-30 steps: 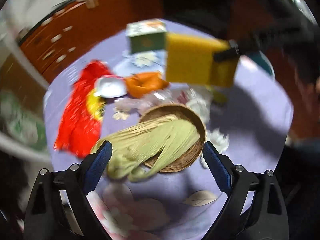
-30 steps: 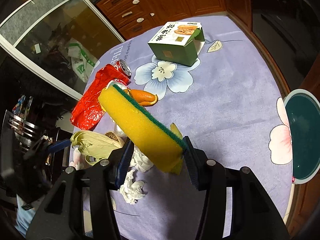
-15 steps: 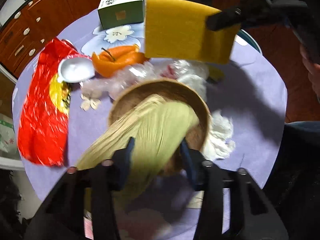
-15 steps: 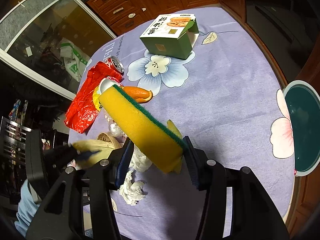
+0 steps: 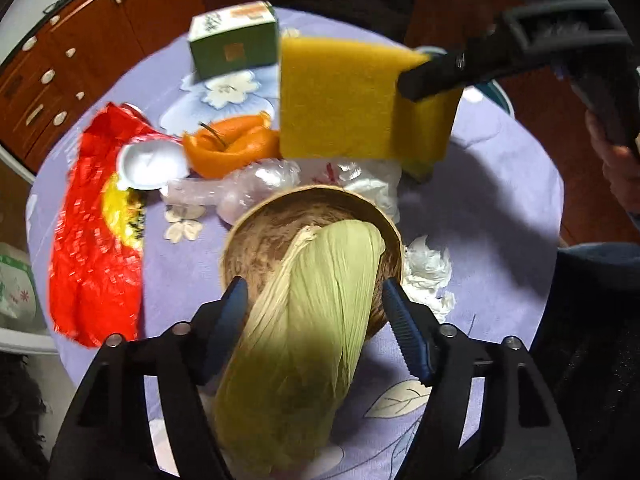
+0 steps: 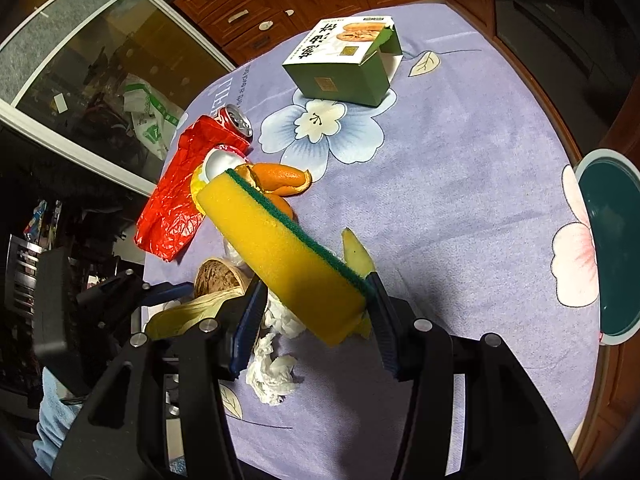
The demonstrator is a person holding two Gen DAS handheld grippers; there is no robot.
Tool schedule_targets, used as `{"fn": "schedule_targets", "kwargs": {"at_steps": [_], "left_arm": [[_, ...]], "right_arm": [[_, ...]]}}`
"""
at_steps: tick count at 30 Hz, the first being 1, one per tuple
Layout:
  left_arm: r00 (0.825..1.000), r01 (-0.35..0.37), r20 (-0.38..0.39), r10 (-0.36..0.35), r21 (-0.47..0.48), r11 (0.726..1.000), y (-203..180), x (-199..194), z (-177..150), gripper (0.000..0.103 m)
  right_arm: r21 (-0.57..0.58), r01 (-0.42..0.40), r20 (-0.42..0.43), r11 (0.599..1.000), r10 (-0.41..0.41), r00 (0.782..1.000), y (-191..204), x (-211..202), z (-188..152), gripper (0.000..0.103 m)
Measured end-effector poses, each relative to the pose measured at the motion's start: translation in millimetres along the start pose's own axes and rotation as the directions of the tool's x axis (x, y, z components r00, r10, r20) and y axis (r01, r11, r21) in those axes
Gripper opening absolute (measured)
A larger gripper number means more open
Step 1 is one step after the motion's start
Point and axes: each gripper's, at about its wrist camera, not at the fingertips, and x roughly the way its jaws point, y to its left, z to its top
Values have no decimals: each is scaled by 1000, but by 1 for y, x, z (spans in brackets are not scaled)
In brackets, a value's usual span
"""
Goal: Collect trash
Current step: 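Grasp the yellow-green sponge with the right tool while the left tool grasps the corn husk, then carry the corn husk and sponge over the bin and open both tools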
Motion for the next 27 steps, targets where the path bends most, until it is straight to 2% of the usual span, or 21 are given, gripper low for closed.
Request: {"fn": "schedule_targets", "kwargs": {"at_steps": [2,5,7,8,9,12,20,24,27], "left_arm": [[999,-6,-45,6,14,1000,0,14,-1,71],[999,8,-36,-8,-7,1000,2,18,-3,70],[998,51,-44,-53,-64,997,7,20,-6,50],[997,52,-46,-55,-70,996,6,22,-7,36],[998,47,-29,-49,-83,995,4,19,-9,29],[999,46,22,-43,-159,986,5,6,-14,16],[992,47,127,-6,-318,947,5,-45,-15,16],[981,64,193,0,-327,943,-12,-64,18,16],[974,92,227,-20,-312,946,-30,-67,44,16]], "right_arm": [[7,-2,4,1000,2,1000,-1,-1,0,48],[13,-6,3,1000,6,1000,-5,-3,-3,48],[18,-7,3,1000,7,1000,-8,-4,-4,48],[21,-9,4,1000,9,1000,-9,-5,-5,48],[25,-11,6,1000,11,1000,-11,-5,-5,48],[37,-19,18,999,18,1000,-15,-8,-6,48],[66,-66,74,996,61,995,-33,-31,-10,48],[87,-90,113,992,80,990,-47,-47,-11,48],[115,-99,154,988,81,985,-66,-64,-11,48]]}}
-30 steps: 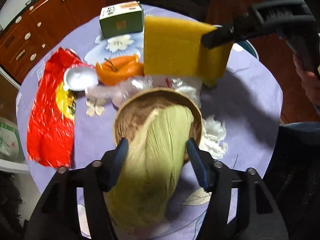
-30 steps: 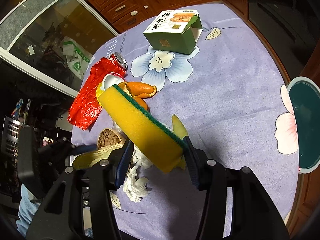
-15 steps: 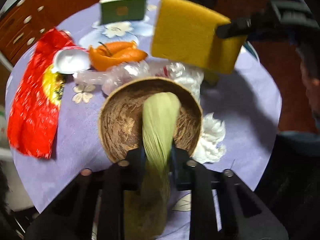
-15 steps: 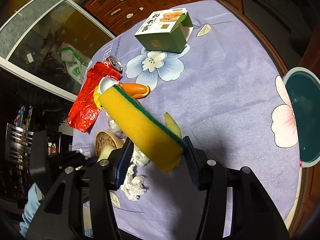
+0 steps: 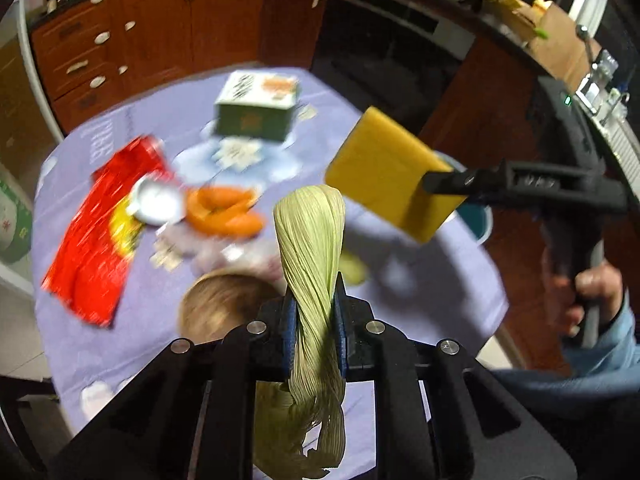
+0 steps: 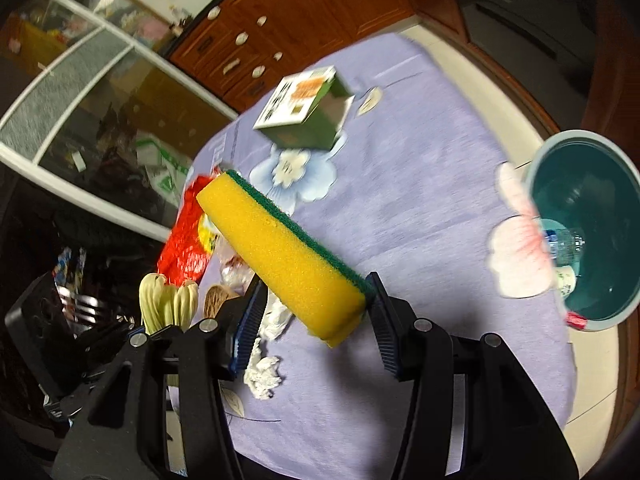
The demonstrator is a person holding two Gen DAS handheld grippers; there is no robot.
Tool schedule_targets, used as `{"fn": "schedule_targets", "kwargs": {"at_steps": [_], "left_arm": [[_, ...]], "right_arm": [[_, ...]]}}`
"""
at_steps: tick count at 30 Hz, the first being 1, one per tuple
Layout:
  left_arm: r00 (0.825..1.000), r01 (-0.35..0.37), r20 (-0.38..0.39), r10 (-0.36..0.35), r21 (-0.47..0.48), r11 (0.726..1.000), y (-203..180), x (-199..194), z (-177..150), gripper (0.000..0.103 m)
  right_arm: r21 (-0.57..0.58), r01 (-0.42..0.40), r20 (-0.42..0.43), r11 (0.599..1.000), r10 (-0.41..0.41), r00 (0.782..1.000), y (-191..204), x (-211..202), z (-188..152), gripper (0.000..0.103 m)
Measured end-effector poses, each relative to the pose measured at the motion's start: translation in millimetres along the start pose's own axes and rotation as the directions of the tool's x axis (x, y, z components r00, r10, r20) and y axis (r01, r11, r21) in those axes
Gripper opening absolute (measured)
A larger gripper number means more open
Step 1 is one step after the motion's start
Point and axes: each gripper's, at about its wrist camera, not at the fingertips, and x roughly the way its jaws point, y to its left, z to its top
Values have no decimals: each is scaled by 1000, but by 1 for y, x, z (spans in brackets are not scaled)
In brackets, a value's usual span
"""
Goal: Collect trash
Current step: 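Carry the corn husk and sponge over the bin and open both tools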
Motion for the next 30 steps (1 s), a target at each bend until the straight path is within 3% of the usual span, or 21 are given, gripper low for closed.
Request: {"fn": "schedule_targets", "kwargs": {"at_steps": [5,13,19,26,28,30], "left_arm": [[998,59,25,-60,29,998,-47,24,31,16],[990,144,-26,-142,114,983,-137,88,77,16],[979,192,-96,-178,156,969,-196,142,103,16],[968,208,-177,-178,165,964,-239,206,124,20],[966,204,-197,-169,172,964,-249,224,127,25],[964,198,-211,-160,175,964,-253,237,127,45]], "right_arm": [[64,23,83,998,-28,996,-43,-39,9,48],[227,143,196,963,-189,962,-151,-108,13,48],[348,200,175,916,-273,946,-225,-124,5,48],[420,226,133,879,-306,943,-275,-124,3,48],[428,231,120,874,-308,944,-285,-123,4,48],[429,236,109,872,-309,945,-289,-121,5,48]]}}
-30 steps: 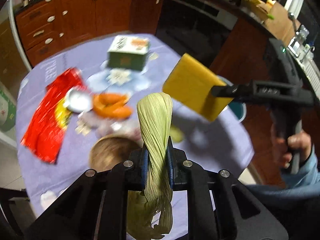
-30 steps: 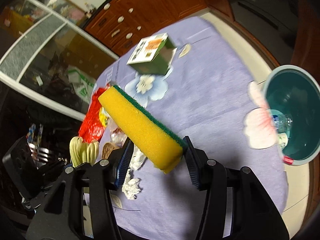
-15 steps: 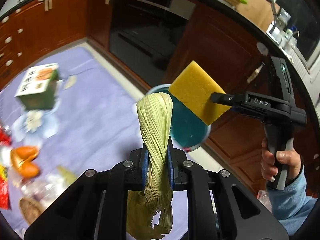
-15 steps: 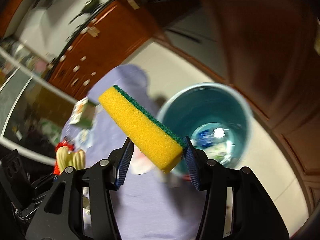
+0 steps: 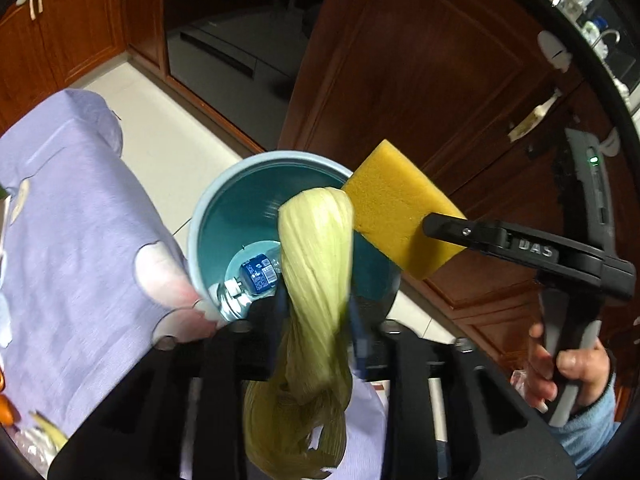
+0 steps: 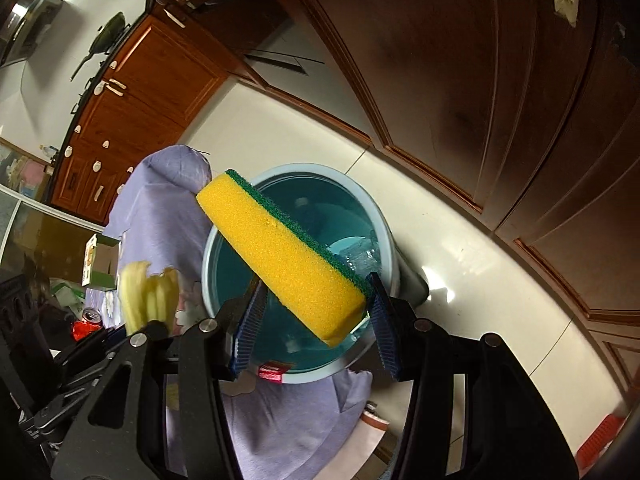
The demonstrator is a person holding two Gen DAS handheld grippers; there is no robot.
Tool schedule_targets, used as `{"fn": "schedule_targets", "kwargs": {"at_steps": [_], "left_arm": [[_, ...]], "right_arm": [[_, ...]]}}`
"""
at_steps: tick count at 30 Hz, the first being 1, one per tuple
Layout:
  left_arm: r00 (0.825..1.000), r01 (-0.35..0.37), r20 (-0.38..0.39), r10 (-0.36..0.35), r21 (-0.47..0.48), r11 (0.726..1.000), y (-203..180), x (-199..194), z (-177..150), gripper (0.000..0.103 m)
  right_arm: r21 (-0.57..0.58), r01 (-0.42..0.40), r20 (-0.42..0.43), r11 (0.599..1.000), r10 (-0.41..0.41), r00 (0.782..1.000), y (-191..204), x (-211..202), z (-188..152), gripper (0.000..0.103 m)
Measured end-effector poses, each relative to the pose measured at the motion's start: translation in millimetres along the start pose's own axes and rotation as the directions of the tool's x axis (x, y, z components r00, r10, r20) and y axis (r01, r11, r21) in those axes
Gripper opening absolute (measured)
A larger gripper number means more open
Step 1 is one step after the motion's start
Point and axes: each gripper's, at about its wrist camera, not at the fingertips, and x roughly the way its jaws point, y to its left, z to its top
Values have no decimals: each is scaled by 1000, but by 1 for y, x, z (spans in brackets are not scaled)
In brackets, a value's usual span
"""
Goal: Collect trash
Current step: 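Carry the corn husk and sponge over the bin and open both tools, then move both tools back from the bin to the table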
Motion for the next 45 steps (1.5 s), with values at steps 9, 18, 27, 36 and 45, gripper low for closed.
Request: {"fn": "schedule_targets", "kwargs": {"at_steps": [9,18,27,36,45], "left_arm": [[999,-48,-22,48,-22,999,9,16,-2,70],[998,-64,26,65,-58,996,23,-11,-17,95],[998,-50,41,55,-113,992,29,-33,-31,97],[995,-33,84,45,-140,990,31,-60,-49,98],[988,-27,146,51,-159,987,40,-100,-72,99]], "right_arm": [[1,-1,-41,1000,1,999,1,21,6,48],[-15,-3,-85,1000,2,996,10,38,1,49],[11,25,-85,1000,-24,996,18,37,-2,78],[-42,70,-35,997,-72,997,41,14,-13,86],[-89,53,-3,995,-53,999,78,-13,-32,88]]}}
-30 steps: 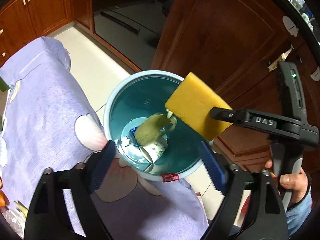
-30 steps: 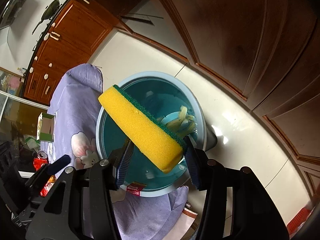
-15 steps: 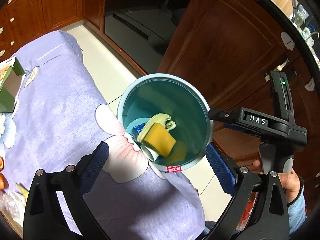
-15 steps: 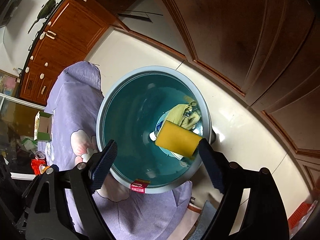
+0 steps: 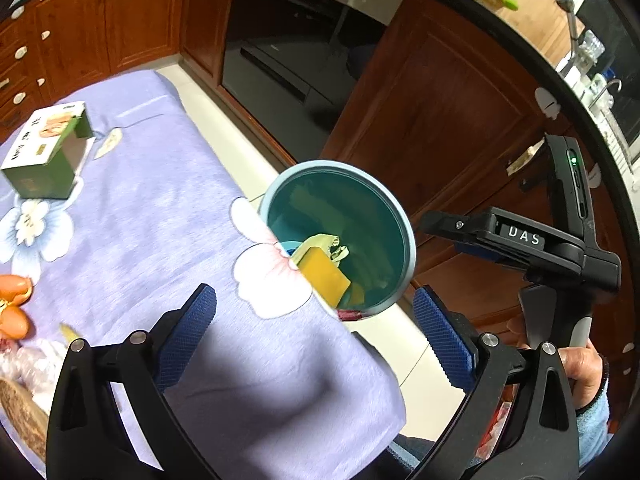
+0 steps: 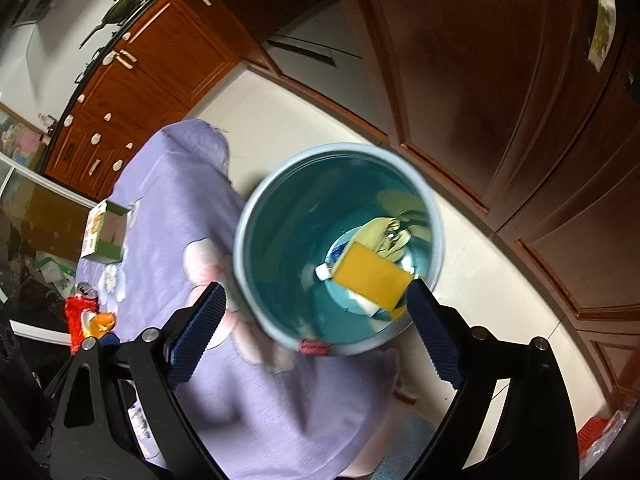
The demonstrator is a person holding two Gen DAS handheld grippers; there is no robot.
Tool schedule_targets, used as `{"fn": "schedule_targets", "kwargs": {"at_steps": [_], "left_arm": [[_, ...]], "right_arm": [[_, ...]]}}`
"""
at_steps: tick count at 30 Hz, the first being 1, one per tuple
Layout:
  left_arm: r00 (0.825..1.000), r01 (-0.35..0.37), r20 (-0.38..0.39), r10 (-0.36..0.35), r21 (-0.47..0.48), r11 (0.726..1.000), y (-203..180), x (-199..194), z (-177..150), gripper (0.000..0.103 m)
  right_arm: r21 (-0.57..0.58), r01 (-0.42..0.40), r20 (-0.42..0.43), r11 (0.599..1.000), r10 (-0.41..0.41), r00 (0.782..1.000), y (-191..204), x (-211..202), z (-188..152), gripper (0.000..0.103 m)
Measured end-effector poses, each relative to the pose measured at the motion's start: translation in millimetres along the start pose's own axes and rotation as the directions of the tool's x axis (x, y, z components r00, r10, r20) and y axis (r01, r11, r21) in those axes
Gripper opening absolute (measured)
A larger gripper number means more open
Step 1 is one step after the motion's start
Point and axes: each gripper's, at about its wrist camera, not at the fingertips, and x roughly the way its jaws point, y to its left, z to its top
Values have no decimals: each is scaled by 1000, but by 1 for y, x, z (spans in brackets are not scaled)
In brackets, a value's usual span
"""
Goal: Collect trash
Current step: 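Move both tools back from the bin to the table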
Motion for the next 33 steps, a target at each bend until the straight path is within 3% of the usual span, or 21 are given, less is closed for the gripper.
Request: {"fn": "schedule_targets", "kwargs": {"at_steps": [10,20,27,33], "left_arm": [[996,-13,87,18,-67,998,45,-59,-35,99],[986,-55,144,83,-189,980,112,-106,-81,99],[971,-116,166,171,-297,948,173,-135,-120,99],[959,-190,121,255,-393,900,226,-139,-150,99]], "right_arm": [[-122,-15,16,992,17,1000,69,-15,-33,88],[-251,-56,-38,966,47,998,144,-6,-69,88],[-336,-80,-95,938,50,994,189,11,-94,88],[-384,-96,-158,918,37,987,218,33,-112,88]]}}
